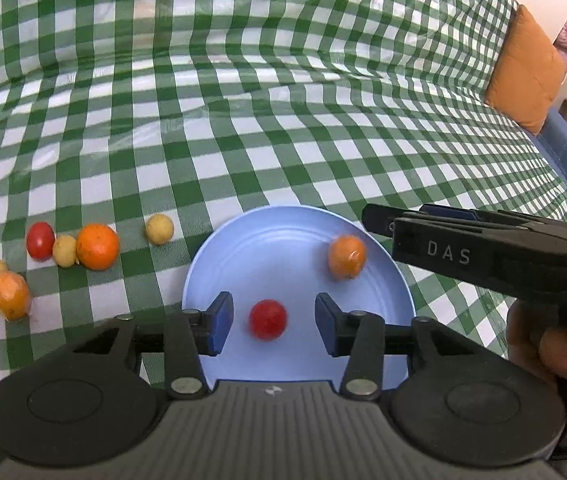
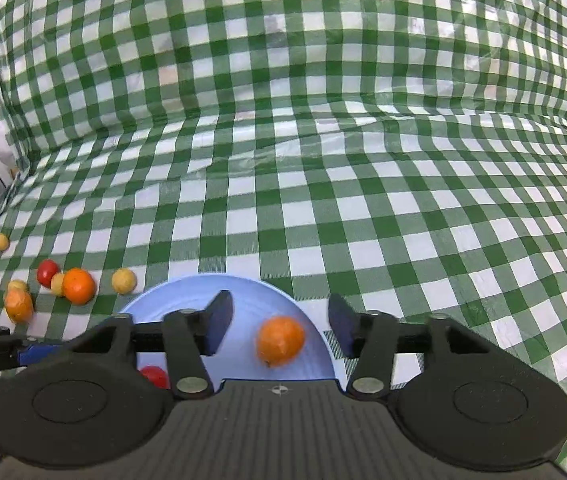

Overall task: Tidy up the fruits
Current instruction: 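Grasp a yellow fruit with the left tool while the right tool grasps another orange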

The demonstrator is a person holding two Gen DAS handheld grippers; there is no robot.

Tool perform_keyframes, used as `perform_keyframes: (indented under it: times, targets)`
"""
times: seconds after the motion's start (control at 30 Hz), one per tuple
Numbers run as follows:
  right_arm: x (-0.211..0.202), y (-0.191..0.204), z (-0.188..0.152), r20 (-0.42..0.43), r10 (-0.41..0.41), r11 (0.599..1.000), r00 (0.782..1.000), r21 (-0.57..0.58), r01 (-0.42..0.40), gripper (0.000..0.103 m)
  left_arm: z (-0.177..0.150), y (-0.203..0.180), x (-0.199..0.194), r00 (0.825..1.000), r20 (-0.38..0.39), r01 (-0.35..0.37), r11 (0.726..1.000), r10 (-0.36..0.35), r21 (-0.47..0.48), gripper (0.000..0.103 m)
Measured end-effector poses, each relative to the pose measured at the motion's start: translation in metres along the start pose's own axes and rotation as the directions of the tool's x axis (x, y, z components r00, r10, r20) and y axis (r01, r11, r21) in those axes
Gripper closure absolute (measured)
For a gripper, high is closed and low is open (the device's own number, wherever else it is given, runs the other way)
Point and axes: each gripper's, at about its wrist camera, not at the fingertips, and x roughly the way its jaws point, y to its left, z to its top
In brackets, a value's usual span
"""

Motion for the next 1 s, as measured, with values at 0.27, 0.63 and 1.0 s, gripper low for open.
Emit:
perform_keyframes:
  times: [0.27,0.63,1.0]
  targets:
    - [-0.014,0.0,0.005,0.15,-0.056,0.998,0.987,0.05,0.048,0.045,0.012,0.028,-0.019,0.997,0.071,-0.019,0.998,0.024,-0.068,0.09]
    - [-0.013,0.022,0.014,0.2,0.029,0.998,0.979,0.051,-0.04,0.059,0.037,0.175,-0.08,0.966,0.154,-0.123,0.891,0.209,-0.437,0.094]
    - [0.006,0.095,0.013,0.129,0.235,0.972,0.963,-0.043,-0.231,0.078,0.007,0.222,-0.061,0.974,0.063,-0.154,0.837,0.219,-0.525,0.094]
